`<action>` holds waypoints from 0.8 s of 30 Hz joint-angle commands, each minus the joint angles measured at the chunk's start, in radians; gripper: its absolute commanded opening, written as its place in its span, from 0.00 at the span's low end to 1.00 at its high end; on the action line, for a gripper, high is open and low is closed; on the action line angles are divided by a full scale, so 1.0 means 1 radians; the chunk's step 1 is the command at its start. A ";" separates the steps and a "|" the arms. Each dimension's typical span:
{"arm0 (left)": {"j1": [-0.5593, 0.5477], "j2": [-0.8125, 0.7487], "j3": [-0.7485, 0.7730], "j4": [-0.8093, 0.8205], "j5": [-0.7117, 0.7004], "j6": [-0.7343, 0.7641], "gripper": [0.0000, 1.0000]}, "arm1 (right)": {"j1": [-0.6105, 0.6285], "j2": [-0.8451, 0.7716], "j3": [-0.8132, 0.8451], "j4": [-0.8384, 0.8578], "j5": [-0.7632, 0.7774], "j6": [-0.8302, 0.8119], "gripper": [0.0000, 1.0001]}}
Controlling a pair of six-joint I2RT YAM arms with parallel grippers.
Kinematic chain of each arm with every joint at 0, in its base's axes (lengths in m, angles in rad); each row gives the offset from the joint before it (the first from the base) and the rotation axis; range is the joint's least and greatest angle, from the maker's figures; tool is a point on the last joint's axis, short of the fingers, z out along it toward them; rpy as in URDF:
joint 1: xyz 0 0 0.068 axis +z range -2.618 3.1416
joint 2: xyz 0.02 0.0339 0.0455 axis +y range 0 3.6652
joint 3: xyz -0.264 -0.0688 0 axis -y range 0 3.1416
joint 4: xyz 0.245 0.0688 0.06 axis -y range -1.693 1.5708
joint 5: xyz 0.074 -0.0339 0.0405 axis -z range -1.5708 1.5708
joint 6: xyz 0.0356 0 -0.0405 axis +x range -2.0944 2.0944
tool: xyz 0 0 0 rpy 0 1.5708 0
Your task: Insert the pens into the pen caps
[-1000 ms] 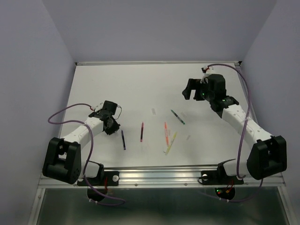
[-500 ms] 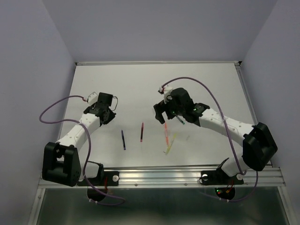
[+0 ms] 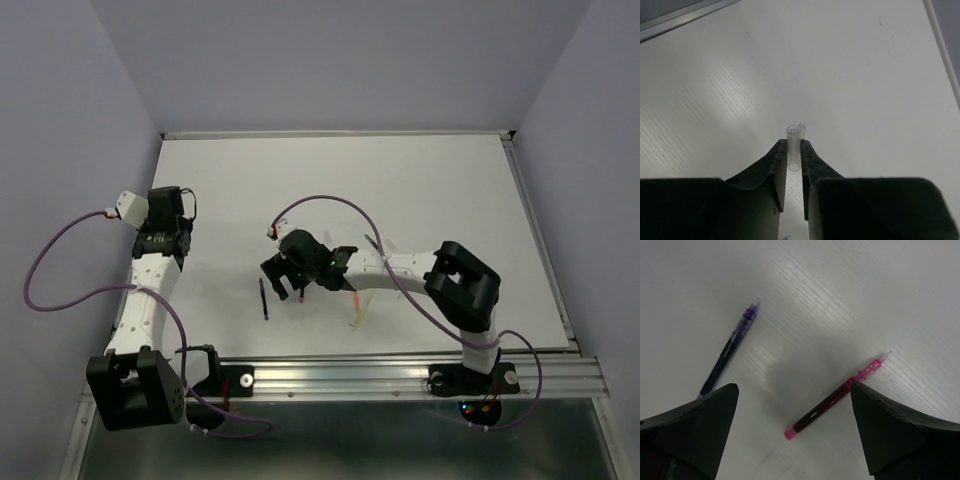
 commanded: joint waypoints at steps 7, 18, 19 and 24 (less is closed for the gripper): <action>0.035 -0.059 -0.027 0.050 -0.005 -0.013 0.00 | 0.113 0.184 0.264 -0.028 0.266 0.109 0.99; 0.044 -0.036 -0.022 0.069 0.021 -0.005 0.00 | 0.186 0.284 0.323 -0.091 0.321 0.115 0.71; 0.044 -0.036 -0.025 0.071 0.025 -0.004 0.00 | 0.186 0.287 0.320 -0.097 0.323 0.118 0.64; 0.052 -0.032 -0.030 0.073 0.027 -0.004 0.00 | 0.186 0.310 0.318 -0.120 0.331 0.135 0.51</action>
